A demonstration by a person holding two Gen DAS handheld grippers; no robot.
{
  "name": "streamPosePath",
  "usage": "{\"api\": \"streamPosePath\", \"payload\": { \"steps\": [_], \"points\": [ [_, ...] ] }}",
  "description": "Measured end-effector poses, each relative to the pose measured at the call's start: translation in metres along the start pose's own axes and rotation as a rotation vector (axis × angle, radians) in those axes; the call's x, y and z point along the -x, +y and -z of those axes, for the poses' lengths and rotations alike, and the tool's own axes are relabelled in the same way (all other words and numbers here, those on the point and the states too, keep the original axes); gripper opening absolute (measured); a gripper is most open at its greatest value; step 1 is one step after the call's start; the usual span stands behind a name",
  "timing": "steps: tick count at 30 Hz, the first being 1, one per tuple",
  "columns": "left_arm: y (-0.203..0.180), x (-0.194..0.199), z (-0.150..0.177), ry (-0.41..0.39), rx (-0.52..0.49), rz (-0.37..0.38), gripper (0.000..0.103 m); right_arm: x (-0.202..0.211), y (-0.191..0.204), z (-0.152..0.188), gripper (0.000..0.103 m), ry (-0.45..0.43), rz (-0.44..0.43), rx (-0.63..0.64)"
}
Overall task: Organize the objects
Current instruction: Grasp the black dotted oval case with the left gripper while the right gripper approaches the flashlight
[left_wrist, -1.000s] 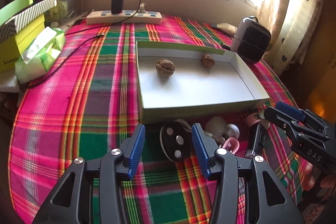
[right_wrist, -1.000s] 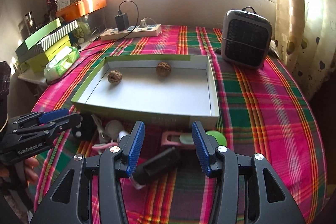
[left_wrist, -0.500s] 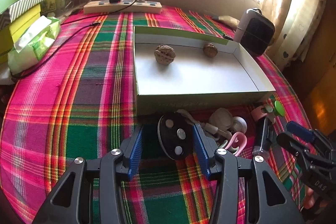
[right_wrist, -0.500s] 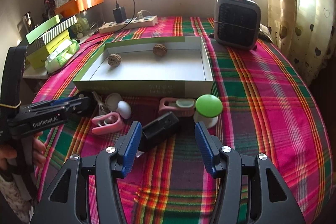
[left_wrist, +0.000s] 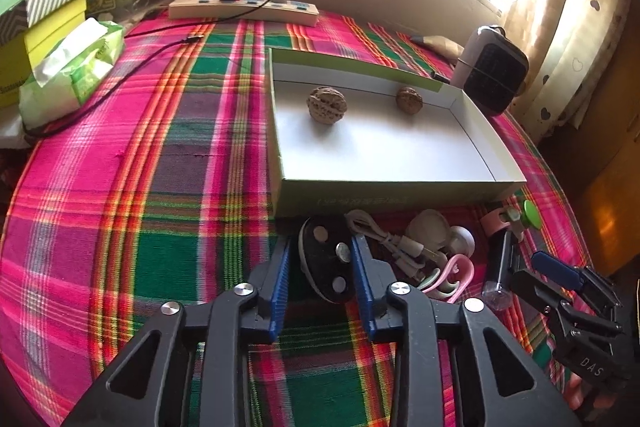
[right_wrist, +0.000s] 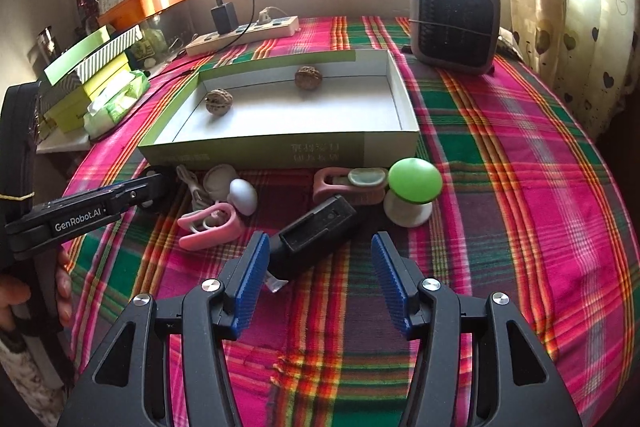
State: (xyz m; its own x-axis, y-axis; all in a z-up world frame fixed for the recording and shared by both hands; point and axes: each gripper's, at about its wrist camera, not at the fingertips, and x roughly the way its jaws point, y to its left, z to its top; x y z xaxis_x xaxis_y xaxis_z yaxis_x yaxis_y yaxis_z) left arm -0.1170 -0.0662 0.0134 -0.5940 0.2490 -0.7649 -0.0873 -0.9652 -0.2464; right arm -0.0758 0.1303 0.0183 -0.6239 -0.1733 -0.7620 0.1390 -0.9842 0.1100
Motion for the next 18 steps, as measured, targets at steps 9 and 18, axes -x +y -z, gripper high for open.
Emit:
{"api": "streamPosePath", "payload": {
  "steps": [9, 18],
  "points": [
    [0.006, 0.004, 0.002, -0.005, -0.006, -0.006, 0.023, -0.012, 0.009, -0.003, 0.054, 0.008, 0.010, -0.012],
    [0.006, 0.003, 0.003, 0.001, -0.006, 0.003, 0.024, -0.024, 0.015, -0.002, 0.054, 0.043, 0.028, 0.021]
  ]
}}
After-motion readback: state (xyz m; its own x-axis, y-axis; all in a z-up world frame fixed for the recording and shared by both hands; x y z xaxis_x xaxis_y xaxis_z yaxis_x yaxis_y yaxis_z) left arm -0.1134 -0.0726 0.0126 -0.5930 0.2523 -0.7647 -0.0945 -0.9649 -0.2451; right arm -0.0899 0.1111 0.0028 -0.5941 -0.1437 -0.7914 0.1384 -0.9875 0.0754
